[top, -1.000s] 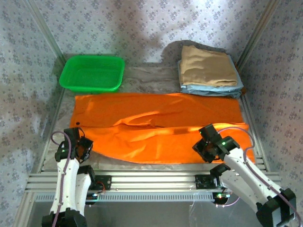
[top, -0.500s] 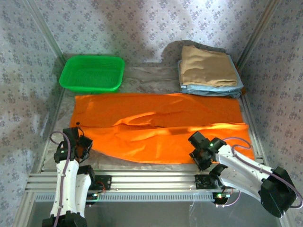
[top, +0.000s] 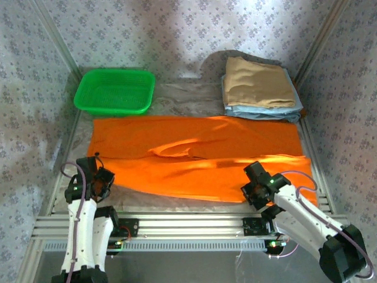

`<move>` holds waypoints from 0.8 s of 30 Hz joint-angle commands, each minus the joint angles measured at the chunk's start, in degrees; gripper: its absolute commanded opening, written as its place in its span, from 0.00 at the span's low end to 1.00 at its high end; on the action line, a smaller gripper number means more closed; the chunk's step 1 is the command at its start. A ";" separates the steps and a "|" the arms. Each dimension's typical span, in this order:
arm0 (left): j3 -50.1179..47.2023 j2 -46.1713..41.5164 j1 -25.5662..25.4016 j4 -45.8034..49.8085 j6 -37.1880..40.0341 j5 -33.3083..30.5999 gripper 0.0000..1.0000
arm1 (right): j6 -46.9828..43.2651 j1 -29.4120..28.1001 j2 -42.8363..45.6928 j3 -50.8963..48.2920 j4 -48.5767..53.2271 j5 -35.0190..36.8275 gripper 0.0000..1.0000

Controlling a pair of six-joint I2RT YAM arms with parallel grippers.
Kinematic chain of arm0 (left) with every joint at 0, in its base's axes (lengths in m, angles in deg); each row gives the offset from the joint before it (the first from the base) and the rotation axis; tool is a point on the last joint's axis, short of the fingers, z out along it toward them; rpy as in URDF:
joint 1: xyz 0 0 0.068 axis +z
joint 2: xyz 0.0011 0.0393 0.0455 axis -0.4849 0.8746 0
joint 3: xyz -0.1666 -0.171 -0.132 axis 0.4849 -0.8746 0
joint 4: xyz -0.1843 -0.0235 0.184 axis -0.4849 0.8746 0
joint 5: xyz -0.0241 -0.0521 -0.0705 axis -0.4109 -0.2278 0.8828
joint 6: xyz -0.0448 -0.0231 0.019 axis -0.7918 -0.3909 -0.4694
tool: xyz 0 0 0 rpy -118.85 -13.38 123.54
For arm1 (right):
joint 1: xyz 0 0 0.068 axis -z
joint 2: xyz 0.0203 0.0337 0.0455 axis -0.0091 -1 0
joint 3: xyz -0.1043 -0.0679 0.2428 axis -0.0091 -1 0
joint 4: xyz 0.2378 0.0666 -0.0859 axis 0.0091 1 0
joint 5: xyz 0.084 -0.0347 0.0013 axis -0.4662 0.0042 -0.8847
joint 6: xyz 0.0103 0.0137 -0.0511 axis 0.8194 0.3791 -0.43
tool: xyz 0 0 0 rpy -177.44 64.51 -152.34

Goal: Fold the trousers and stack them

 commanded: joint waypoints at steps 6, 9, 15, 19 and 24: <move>5.19 -5.13 0.00 5.20 1.90 -2.18 0.00 | -8.17 -0.31 9.70 3.28 11.99 3.38 0.00; 6.89 -6.37 -0.01 7.33 2.56 -3.17 0.00 | -9.97 -1.22 11.39 6.57 17.05 5.45 0.00; 11.26 -8.32 0.04 10.86 2.95 -4.88 0.00 | -11.07 -3.02 14.65 12.19 22.97 7.15 0.00; 14.47 -7.37 0.02 8.88 3.14 -5.73 0.00 | -15.44 -2.59 13.58 17.57 24.92 9.13 0.00; 18.29 0.13 0.01 0.48 4.29 -5.02 0.00 | -30.34 5.39 2.78 25.41 17.97 9.57 0.00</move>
